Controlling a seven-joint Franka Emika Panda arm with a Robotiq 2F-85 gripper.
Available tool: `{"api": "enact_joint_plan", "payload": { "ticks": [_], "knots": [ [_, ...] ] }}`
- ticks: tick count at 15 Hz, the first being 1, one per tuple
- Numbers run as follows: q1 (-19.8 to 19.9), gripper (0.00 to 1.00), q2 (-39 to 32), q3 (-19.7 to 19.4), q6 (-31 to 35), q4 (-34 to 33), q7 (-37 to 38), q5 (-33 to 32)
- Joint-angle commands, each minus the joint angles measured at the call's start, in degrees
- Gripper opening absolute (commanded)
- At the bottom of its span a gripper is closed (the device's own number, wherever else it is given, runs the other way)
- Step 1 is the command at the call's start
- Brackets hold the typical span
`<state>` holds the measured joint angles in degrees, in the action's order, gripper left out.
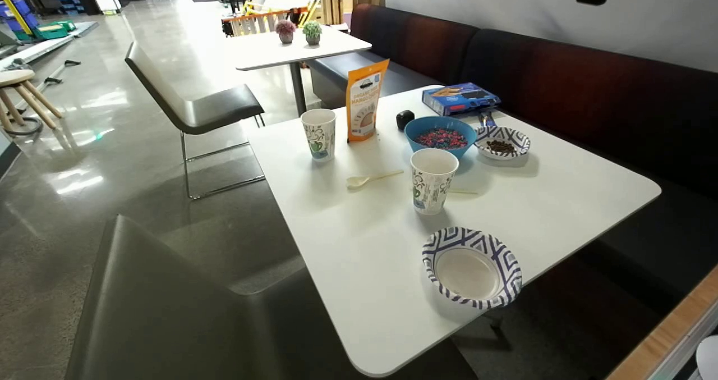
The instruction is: Put some of the contents of the blue bowl into the paper cup next to the orange packet using the plastic spoon
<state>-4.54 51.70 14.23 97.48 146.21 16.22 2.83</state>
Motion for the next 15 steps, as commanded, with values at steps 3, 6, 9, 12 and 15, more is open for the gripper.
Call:
{"api": "enact_joint_plan", "payload": {
  "ticks": [3, 6, 9, 12, 15],
  "knots": [
    [-0.7, 1.00, -4.7, -0.3, 5.0, -3.0, -2.9, -0.7],
    [-0.8, 1.00, -11.4, 0.0, 11.8, -5.4, -2.2, 2.6],
    [-0.6, 1.00, -19.4, -0.1, 16.9, -7.5, -1.6, 3.8],
    [-1.5, 1.00, -27.6, 0.1, 21.3, -9.4, -6.6, -0.5],
    [-2.0, 1.00, -35.6, 0.8, 23.6, -12.7, -10.7, -6.6]
  ]
}}
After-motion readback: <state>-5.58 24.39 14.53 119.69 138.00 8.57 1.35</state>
